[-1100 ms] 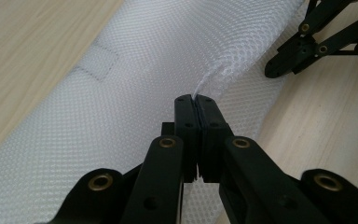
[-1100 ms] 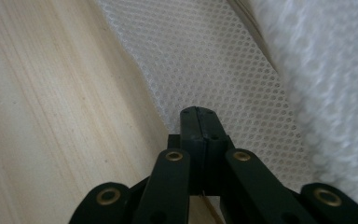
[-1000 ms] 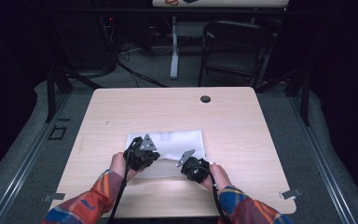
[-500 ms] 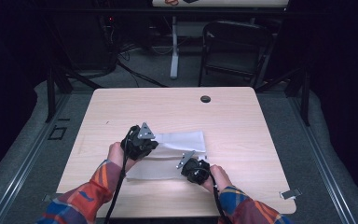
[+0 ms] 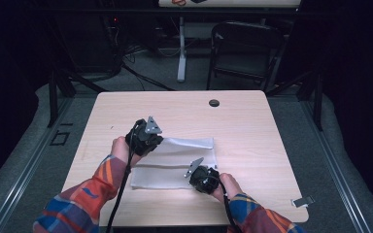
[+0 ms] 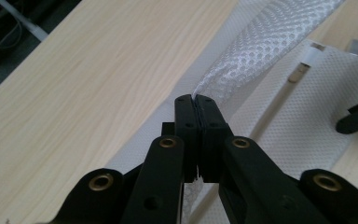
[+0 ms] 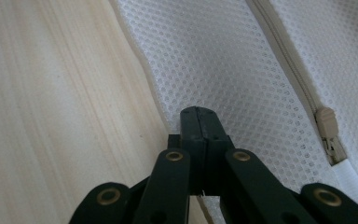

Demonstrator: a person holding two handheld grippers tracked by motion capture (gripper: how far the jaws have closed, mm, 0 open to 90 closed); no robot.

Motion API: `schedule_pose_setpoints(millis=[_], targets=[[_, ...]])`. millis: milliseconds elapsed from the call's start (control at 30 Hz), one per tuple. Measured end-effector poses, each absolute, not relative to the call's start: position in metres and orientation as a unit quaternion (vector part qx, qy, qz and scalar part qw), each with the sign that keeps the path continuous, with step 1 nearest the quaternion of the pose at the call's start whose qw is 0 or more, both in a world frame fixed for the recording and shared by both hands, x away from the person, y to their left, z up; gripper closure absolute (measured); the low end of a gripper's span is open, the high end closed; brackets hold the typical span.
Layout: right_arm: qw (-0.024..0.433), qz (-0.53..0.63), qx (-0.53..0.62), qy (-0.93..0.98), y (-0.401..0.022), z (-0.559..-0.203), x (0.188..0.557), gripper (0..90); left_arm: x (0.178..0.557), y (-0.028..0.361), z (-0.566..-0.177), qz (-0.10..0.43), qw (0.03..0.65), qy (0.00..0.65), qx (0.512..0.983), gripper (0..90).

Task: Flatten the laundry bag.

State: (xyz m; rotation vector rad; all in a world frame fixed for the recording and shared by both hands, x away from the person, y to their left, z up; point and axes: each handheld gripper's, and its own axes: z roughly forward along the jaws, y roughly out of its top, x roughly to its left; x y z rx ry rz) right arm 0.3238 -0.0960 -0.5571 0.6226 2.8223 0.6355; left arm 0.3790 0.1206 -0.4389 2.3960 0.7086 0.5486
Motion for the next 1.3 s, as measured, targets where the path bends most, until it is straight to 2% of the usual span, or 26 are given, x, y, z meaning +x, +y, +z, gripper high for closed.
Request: schedule_pose_setpoints(millis=[900, 1300], targets=[[0.050, 0.195, 0.183, 0.962, -0.097, -0.553, 0.315, 90.0, 0.437, 0.119, -0.415, 0.253, 0.271, 0.295, 0.881, 88.7], [0.035, 0.200, 0.184, 0.962, -0.096, -0.553, 0.313, 90.0, 0.462, 0.113, -0.421, 0.272, 0.262, 0.312, 0.872, 88.4]])
